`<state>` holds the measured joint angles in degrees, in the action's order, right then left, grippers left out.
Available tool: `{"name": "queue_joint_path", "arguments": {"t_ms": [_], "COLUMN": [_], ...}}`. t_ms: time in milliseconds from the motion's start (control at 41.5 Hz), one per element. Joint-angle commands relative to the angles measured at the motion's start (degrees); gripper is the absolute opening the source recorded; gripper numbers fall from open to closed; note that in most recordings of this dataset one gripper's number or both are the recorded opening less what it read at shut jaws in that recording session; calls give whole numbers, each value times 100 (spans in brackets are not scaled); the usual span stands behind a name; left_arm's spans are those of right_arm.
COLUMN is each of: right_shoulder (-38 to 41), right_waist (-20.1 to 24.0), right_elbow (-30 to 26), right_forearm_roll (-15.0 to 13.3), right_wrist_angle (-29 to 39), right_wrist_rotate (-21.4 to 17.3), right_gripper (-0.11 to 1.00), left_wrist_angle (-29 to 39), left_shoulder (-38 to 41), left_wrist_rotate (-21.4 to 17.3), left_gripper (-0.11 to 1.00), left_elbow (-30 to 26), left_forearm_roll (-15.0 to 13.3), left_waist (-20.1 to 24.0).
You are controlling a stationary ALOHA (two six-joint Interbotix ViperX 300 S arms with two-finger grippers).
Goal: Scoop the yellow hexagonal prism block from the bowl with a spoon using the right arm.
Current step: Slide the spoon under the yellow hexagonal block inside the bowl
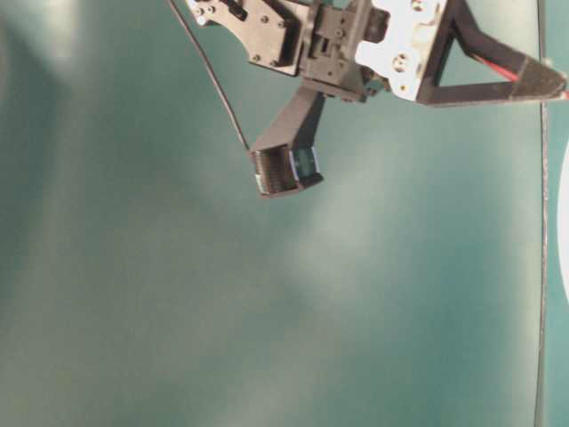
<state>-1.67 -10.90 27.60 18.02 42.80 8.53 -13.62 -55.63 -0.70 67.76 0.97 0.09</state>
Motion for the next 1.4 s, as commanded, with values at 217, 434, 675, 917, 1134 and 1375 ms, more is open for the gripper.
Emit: {"name": "queue_joint_path", "arguments": {"t_ms": [217, 434, 675, 917, 1134, 1375], "right_shoulder": [26, 158, 404, 527, 536, 527], "right_waist": [0, 35, 167, 246, 246, 246], "right_elbow": [-176, -281, -475, -642, -650, -650], "right_forearm_roll": [-246, -246, -246, -246, -246, -229], "right_wrist_angle": [-97, -246, -316, -536, -923, -1178], "right_wrist_rotate": [-202, -176, -158, -149, -141, -141], "right_gripper": [23, 23, 23, 23, 23, 23], "left_wrist_angle": [-79, -70, -79, -70, -79, -79], "left_shoulder": [53, 53, 53, 53, 53, 53], "left_wrist_rotate": [-9, -9, -9, -9, -9, -9], "left_gripper": [1, 1, 1, 1, 1, 1], "left_elbow": [-88, -88, -97, -88, -88, -97], "left_forearm_roll": [18, 18, 18, 18, 18, 18], "left_waist": [9, 9, 9, 9, 9, 0]}}
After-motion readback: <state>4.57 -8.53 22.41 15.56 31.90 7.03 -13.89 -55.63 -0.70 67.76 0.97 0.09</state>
